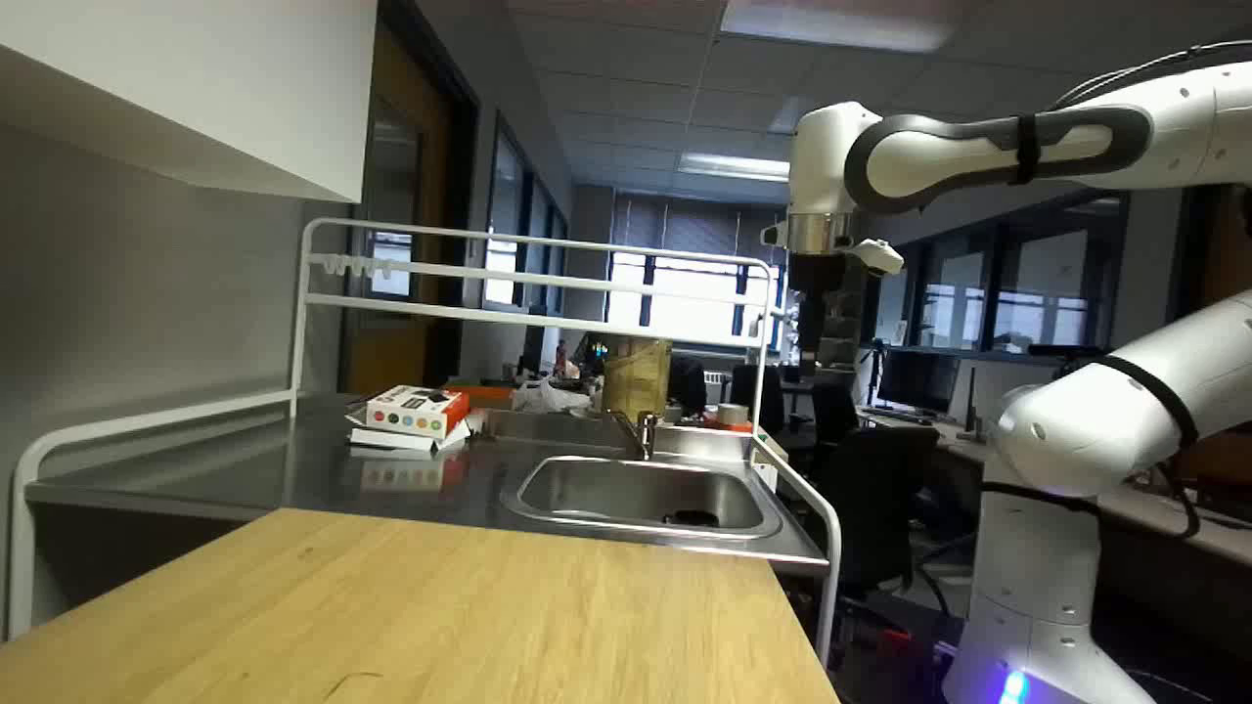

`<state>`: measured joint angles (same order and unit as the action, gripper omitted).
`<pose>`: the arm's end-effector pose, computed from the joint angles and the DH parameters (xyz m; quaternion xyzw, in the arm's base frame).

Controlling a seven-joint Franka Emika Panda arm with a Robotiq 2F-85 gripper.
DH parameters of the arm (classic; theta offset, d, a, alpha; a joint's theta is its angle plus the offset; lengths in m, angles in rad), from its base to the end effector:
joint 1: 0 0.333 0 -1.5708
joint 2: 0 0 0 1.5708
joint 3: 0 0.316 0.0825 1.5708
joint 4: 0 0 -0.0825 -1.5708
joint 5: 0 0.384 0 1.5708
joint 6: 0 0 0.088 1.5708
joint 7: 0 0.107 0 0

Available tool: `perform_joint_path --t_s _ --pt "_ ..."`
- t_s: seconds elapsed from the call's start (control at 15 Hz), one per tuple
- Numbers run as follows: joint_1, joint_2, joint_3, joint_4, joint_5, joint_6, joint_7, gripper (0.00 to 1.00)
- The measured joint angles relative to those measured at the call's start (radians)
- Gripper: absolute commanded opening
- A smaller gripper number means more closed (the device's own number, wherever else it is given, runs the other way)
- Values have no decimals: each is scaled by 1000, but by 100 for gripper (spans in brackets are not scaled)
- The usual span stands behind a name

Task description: Pick up the pink cup from the sink and place it on the right

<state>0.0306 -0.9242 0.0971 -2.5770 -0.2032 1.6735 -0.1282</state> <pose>0.2770 0.0209 0.5371 0.9832 0.1172 0.0061 0.1396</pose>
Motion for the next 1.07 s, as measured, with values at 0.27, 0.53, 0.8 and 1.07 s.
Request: perform_joint_path --t_s 0.27,0.53,0.8,1.07 --pt "0 0 0 0 0 1 0 100" --pt "0 0 0 0 0 1 0 100" --pt "1 0 -1 0 0 1 1 100" --pt "1 43 -32 5 -1 23 4 100"
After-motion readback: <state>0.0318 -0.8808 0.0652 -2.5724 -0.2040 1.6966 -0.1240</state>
